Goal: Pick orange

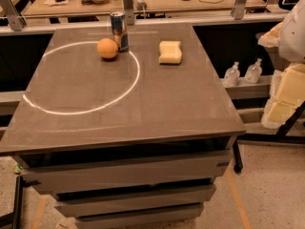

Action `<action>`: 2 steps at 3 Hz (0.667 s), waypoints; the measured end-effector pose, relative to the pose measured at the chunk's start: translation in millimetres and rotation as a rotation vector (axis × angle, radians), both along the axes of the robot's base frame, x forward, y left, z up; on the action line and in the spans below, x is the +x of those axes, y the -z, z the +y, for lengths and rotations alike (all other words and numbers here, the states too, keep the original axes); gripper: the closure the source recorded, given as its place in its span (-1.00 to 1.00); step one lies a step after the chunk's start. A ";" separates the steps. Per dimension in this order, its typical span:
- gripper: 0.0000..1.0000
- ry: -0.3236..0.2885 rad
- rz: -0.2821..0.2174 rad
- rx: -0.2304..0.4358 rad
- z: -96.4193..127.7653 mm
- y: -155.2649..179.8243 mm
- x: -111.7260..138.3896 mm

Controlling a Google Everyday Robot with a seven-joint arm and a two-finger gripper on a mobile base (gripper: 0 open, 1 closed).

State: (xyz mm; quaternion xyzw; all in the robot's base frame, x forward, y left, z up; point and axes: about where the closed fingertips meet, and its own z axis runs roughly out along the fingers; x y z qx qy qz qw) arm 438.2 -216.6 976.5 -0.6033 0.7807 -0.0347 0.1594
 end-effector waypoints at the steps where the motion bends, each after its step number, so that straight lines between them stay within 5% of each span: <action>1: -1.00 0.000 -0.002 0.000 0.2 -0.5 0.2; 2: -1.00 -0.024 -0.048 0.085 17.7 -7.1 20.6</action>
Offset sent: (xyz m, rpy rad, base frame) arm 0.0623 0.0519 0.0204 0.2662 -0.1253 0.0756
